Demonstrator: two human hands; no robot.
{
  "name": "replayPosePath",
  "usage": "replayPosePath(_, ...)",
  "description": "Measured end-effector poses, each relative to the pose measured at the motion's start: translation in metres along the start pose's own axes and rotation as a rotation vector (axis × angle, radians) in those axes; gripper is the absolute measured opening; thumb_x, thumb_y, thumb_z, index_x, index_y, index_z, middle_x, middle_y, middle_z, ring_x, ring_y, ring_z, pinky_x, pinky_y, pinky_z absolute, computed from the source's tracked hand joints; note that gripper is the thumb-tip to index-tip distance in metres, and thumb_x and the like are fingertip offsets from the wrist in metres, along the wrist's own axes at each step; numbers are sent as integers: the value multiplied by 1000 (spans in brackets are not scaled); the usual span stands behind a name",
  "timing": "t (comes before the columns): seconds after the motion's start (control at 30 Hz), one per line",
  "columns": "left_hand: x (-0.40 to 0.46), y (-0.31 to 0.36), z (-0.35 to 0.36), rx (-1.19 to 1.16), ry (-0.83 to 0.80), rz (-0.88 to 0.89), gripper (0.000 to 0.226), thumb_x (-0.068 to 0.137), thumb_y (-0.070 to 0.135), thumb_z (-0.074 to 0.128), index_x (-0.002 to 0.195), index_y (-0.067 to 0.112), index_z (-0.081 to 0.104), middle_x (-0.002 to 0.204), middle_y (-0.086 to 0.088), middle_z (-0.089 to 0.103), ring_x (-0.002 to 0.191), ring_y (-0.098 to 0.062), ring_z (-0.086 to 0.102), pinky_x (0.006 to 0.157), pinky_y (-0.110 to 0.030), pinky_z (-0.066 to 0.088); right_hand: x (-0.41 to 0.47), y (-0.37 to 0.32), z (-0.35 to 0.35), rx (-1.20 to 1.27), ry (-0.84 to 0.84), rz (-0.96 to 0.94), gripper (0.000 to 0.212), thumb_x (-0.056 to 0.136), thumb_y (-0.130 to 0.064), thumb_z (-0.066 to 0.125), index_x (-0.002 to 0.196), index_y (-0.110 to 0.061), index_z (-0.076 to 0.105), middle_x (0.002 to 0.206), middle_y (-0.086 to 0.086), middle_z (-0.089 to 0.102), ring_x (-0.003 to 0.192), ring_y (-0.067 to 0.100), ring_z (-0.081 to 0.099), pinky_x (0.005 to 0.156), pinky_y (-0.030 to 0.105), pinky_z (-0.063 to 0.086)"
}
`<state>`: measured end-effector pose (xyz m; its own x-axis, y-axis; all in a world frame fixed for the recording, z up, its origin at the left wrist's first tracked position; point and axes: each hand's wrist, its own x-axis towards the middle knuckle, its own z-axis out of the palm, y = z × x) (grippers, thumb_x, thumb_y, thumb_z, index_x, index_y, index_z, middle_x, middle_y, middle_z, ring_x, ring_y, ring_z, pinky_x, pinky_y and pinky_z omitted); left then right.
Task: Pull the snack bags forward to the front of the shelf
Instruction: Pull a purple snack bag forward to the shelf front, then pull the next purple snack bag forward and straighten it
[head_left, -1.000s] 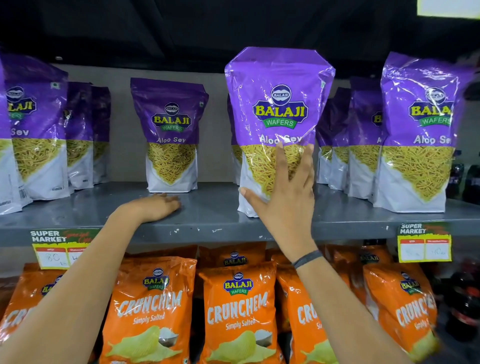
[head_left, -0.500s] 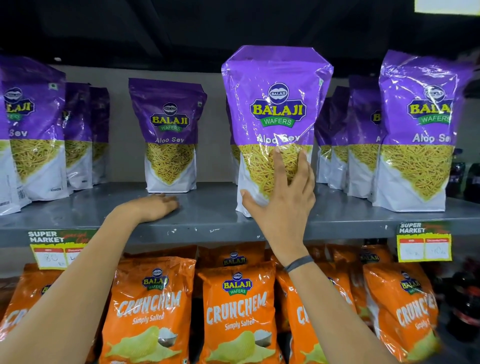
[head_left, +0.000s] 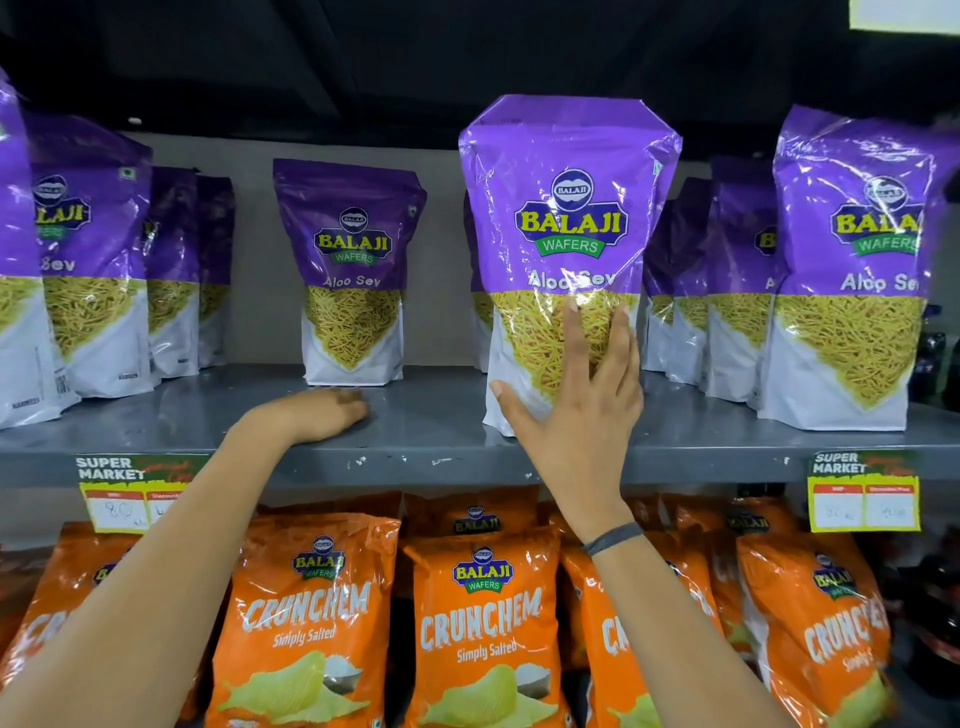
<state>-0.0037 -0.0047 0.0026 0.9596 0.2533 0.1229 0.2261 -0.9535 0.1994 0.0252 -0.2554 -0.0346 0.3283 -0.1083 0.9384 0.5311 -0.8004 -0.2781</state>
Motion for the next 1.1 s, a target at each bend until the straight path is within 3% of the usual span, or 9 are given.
replayPosePath(0.07, 2, -3, 1, -8, 27, 4, 47, 99, 35, 30, 139, 13, 42, 153, -13, 34, 138, -29, 33, 113, -38, 26, -1, -2, -1, 3, 33, -5, 85, 82, -66, 55, 148, -19, 33, 155, 25, 26, 144, 41, 24, 109, 59, 31)
replayPosePath(0.13, 2, -6, 0, 13, 36, 0, 52, 99, 36, 28, 147, 17, 29, 158, -11, 22, 145, -28, 19, 118, -40, 18, -1, -8, -2, 8, 87, -20, 77, 85, -62, 55, 146, -19, 37, 154, 24, 28, 145, 41, 23, 112, 58, 25)
replayPosePath(0.23, 2, -15, -6, 39, 17, 14, 54, 99, 38, 26, 150, 21, 19, 161, -9, 13, 148, -27, 9, 121, -41, 12, 2, -22, -2, 15, 194, -66, 59, 90, -46, 60, 139, -17, 46, 151, 23, 36, 142, 39, 29, 113, 55, 27)
replayPosePath(0.37, -6, -46, -21, 27, 31, 10, 53, 100, 37, 28, 149, 18, 23, 159, -13, 18, 147, -30, 13, 120, -40, 14, 6, -54, 4, 80, 280, -132, 43, 89, -26, 62, 130, -15, 56, 144, 22, 45, 135, 35, 35, 110, 51, 33)
replayPosePath(0.47, -14, -74, -31, 49, 48, 20, 52, 100, 38, 28, 148, 17, 29, 157, -14, 25, 144, -31, 21, 120, -39, 17, 10, -87, 16, 88, 273, -141, 43, 87, -24, 61, 129, -17, 57, 143, 19, 47, 134, 33, 38, 107, 49, 33)
replayPosePath(0.6, -18, -110, -37, 77, 28, -13, 53, 101, 36, 26, 147, 10, 27, 157, -16, 22, 146, -30, 17, 122, -40, 14, 26, -135, 43, 199, 91, -124, 44, 89, -22, 58, 133, -15, 54, 148, 18, 41, 137, 36, 38, 109, 46, 35)
replayPosePath(0.7, -19, -123, -36, 21, 48, 0, 49, 100, 29, 32, 141, 3, 38, 151, -18, 35, 140, -33, 29, 118, -43, 23, 44, -162, 74, 207, -125, -71, 51, 90, -26, 56, 139, -16, 45, 151, 16, 32, 141, 34, 29, 110, 47, 34)
replayPosePath(0.87, -17, -131, -32, 32, 5, 93, 48, 99, 36, 26, 140, 17, 41, 152, -11, 37, 136, -28, 37, 114, -43, 30, 65, -199, 132, 173, -434, 86, 72, 86, -40, 65, 146, -19, 30, 156, 16, 19, 143, 41, 17, 108, 59, 34)
replayPosePath(1.1, -5, -137, -28, 40, 10, 98, 49, 97, 37, 27, 141, 19, 39, 154, -12, 33, 137, -29, 36, 115, -46, 29, 79, -212, 178, 4, -578, 145, 102, 77, -62, 66, 153, -30, 6, 162, 15, -6, 143, 55, 0, 103, 75, 28)
